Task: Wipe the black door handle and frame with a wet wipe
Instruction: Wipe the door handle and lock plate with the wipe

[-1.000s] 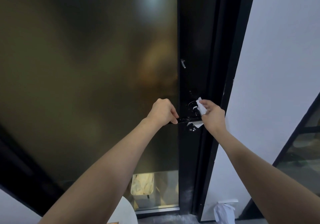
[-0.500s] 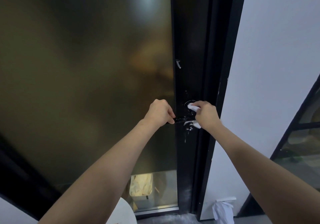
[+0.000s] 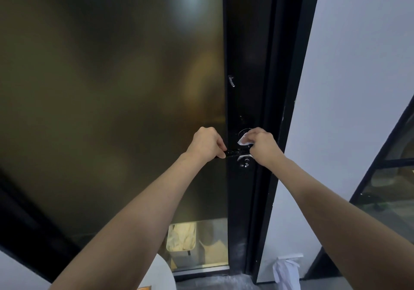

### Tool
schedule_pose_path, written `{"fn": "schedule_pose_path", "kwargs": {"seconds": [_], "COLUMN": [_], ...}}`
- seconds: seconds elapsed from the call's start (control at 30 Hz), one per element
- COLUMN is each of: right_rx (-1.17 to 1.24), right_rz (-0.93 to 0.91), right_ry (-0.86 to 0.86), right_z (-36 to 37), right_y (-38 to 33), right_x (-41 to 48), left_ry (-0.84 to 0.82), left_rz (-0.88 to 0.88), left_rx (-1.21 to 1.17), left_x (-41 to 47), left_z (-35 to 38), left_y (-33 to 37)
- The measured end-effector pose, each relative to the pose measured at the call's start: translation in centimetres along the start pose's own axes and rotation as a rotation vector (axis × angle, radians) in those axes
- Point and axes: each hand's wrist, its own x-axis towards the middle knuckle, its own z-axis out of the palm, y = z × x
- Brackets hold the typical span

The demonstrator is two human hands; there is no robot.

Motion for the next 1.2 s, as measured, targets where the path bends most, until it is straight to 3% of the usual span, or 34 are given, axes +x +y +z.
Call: {"fn": "schedule_pose_path", "kwargs": {"seconds": [0.1, 0.33, 0.5, 0.67, 0.8, 1.0, 1.2], "right_rx": [-0.110, -0.126, 0.000, 0.150, 0.020, -0.270, -0.262], "right_rz": [0.056, -0.009, -0.032, 0.145, 0.038, -0.113, -0.015], "right_ry": [-0.080, 0.092, 0.113, 0.304, 0.266, 0.054, 0.116], "right_z": [0.3, 1.2, 0.4, 0.3, 0.9, 2.2, 1.0], "right_y": [-0.3, -1.2, -1.3, -1.3, -1.9, -2.7, -2.0], "right_x": [-0.1, -2.7, -3.6, -3.9, -4.1, -3.5, -3.5], "left_ry": [0.008, -0.002, 0.010, -0.055, -0.114, -0.156, -0.162], "left_rz": [0.001, 0.033, 0.142, 0.170, 0.112, 0.092, 0.079], "left_rx": [-0.017, -0.082, -0.155, -0.053, 0.018, 0.044, 0.051], "left_x": [0.0, 0.2, -0.3, -0.7, -0.5, -0.3, -0.2], "left_z": [0.1, 0.1, 0.7, 1.0, 1.5, 1.6, 1.7], "left_y": [-0.3, -1.0, -2.6, -3.9, -4.7, -4.3, -4.2]}}
